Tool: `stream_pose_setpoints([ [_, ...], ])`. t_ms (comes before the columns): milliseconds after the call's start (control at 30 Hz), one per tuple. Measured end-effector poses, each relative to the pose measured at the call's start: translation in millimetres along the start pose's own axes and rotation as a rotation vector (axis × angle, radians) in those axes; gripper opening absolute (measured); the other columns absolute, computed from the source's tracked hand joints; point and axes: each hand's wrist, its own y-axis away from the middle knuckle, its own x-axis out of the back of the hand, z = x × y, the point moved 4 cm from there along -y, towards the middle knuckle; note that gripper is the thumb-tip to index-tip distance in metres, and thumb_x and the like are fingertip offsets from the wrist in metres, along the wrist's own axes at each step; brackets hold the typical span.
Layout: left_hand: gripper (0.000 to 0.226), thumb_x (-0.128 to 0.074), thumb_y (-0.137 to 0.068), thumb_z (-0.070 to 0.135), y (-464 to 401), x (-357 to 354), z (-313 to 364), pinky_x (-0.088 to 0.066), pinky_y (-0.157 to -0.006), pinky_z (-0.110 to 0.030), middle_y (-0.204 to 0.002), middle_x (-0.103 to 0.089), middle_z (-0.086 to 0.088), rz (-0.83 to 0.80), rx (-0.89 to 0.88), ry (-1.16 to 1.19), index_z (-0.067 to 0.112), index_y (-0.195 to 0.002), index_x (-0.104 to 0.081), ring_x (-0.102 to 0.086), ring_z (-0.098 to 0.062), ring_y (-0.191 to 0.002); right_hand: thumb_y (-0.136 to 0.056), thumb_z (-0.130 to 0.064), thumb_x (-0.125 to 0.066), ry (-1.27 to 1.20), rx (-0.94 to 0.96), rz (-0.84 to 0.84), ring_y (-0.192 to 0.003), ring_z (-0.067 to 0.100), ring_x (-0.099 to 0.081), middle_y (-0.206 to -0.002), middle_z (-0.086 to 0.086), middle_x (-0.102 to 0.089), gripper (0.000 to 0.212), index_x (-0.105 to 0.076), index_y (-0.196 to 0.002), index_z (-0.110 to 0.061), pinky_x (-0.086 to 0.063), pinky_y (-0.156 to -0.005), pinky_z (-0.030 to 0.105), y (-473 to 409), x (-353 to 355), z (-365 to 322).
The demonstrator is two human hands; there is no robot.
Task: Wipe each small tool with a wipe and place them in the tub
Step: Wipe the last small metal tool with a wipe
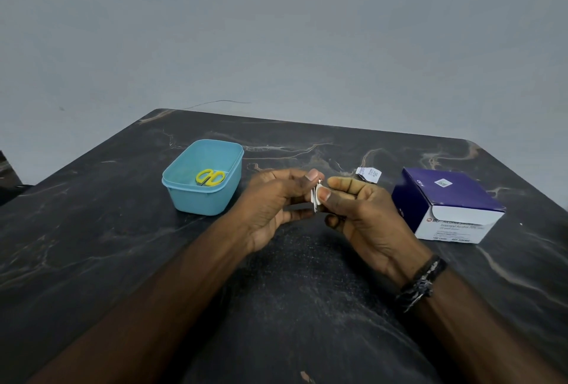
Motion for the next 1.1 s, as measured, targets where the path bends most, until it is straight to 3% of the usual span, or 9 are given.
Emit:
stream_pose_setpoints([
  [167, 0.042, -0.076, -0.063, 0.025, -1, 4, 4, -0.052, -0.088, -0.053, -0.087, -0.063, -0.019, 0.079, -0.028, 0.051, -0.004, -0.094, -0.068, -0.055, -0.033, -0.087, -0.075, 0.002, -0.070, 0.027, -0.028, -0.049, -0.062, 0.016, -0.063, -0.078, 0.013, -0.075, 0.024, -0.060, -0.094, -0.006, -0.038, -0.058, 0.027, 0, -2, 5],
  [400, 0.039, -0.075, -0.066, 0.026, 0, 1, -2, -0.052, -0.091, -0.050, -0.093, -0.064, -0.019, 0.027, 0.028, 0.018, -0.001, -0.095, -0.070, -0.062, -0.027, -0.085, -0.061, -0.005, -0.074, 0.000, -0.023, -0.024, -0.067, 0.019, -0.063, -0.082, 0.015, -0.073, 0.033, -0.062, -0.092, -0.006, -0.038, -0.056, 0.026, -1, -1, 6],
  [533, 0.030, -0.074, -0.068, 0.027, 0, 0, -4, -0.054, -0.080, -0.040, -0.089, -0.065, -0.015, -0.002, 0.034, -0.006, 0.006, -0.089, -0.073, -0.064, -0.022, -0.083, -0.062, -0.007, -0.075, -0.030, 0.003, 0.022, -0.065, 0.013, -0.061, -0.074, 0.005, -0.071, 0.033, -0.062, -0.092, -0.007, -0.041, -0.056, 0.025, -3, 3, 5],
  [700, 0.029, -0.073, -0.069, 0.028, 0, -1, -4, -0.054, -0.077, -0.039, -0.084, -0.070, -0.010, -0.014, 0.034, -0.014, 0.007, -0.090, -0.073, -0.066, -0.022, -0.085, -0.061, -0.009, -0.074, -0.033, 0.025, 0.035, -0.065, 0.013, -0.061, -0.070, 0.002, -0.071, 0.035, -0.061, -0.094, -0.007, -0.041, -0.059, 0.027, -3, 5, 2],
  [933, 0.034, -0.073, -0.072, 0.035, 2, 0, -3, -0.058, -0.076, -0.041, -0.088, -0.075, -0.010, 0.073, -0.081, -0.143, 0.007, -0.092, -0.072, -0.071, -0.021, -0.080, -0.070, -0.012, -0.078, -0.003, 0.089, 0.179, -0.083, 0.025, -0.059, -0.081, 0.006, -0.073, 0.035, -0.064, -0.102, -0.006, -0.041, -0.061, 0.029, -7, 16, 1],
  [1100, 0.017, -0.076, -0.079, 0.016, 5, -5, -6, -0.058, -0.065, -0.036, -0.077, -0.073, -0.013, 0.023, -0.104, -0.235, 0.001, -0.086, -0.070, -0.068, -0.022, -0.067, -0.076, -0.013, -0.078, 0.019, 0.112, 0.230, -0.085, 0.022, -0.058, -0.089, 0.006, -0.076, 0.032, -0.065, -0.105, -0.008, -0.042, -0.063, 0.029, -9, 22, 3],
])
